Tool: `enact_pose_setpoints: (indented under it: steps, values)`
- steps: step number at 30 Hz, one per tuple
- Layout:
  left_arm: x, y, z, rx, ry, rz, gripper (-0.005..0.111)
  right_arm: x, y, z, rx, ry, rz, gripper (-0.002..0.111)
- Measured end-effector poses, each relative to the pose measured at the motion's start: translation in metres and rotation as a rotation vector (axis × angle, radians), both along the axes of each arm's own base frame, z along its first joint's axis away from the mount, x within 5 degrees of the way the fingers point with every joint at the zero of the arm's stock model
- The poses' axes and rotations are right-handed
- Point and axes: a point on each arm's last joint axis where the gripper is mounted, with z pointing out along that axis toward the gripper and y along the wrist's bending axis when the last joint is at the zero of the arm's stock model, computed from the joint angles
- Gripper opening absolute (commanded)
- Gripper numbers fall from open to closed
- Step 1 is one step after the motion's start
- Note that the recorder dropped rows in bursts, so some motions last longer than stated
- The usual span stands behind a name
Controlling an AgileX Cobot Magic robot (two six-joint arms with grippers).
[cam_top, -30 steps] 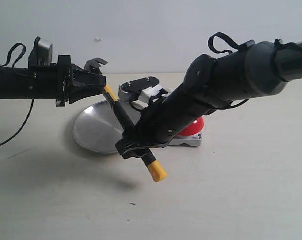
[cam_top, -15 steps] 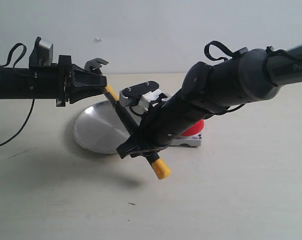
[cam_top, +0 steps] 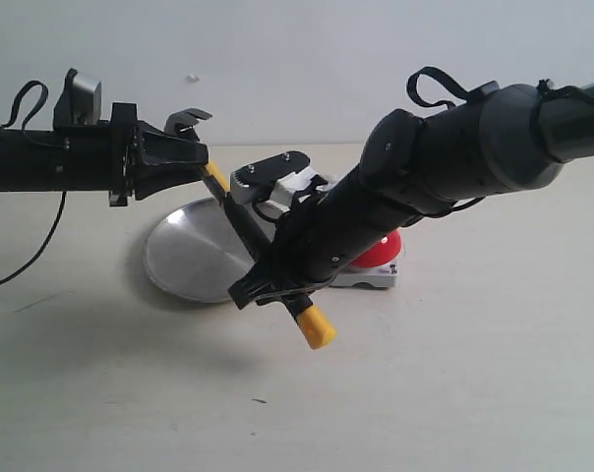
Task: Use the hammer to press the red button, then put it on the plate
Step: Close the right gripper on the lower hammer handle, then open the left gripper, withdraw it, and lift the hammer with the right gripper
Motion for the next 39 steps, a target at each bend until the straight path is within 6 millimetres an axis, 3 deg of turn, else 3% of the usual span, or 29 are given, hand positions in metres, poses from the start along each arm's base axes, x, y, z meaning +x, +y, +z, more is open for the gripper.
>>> enact_pose_setpoints:
  steps: [3, 8, 15, 29, 31, 33, 36, 39]
  values:
    - [0.000, 0.001, 0.001, -0.007, -0.002, 0.002, 0.046, 0.000, 0.000, 0.005, 0.006, -0.009, -0.001, 0.000]
    - [-0.001, 0.003, -0.002, 0.032, -0.003, -0.015, 0.049, 0.001, 0.000, 0.007, 0.015, -0.019, -0.016, 0.000]
    - [-0.006, 0.002, -0.003, 0.047, -0.005, -0.069, 0.068, 0.005, 0.000, 0.015, 0.049, -0.065, -0.080, 0.000]
    - [-0.010, 0.001, -0.001, 0.059, -0.014, -0.113, 0.068, 0.011, -0.004, 0.035, 0.085, -0.161, -0.170, 0.000]
    - [-0.010, 0.005, 0.002, 0.065, -0.022, -0.109, 0.062, 0.012, -0.005, 0.036, 0.091, -0.170, -0.190, 0.000]
    - [-0.010, 0.011, 0.010, 0.076, -0.042, -0.100, 0.042, 0.013, -0.007, 0.036, 0.094, -0.174, -0.205, 0.000]
    - [-0.012, 0.023, 0.023, 0.101, -0.066, -0.088, 0.001, 0.015, -0.012, 0.042, 0.103, -0.183, -0.226, 0.000]
    - [-0.018, 0.034, 0.031, 0.108, -0.075, -0.063, 0.002, 0.013, -0.022, 0.056, 0.116, -0.211, -0.251, 0.000]
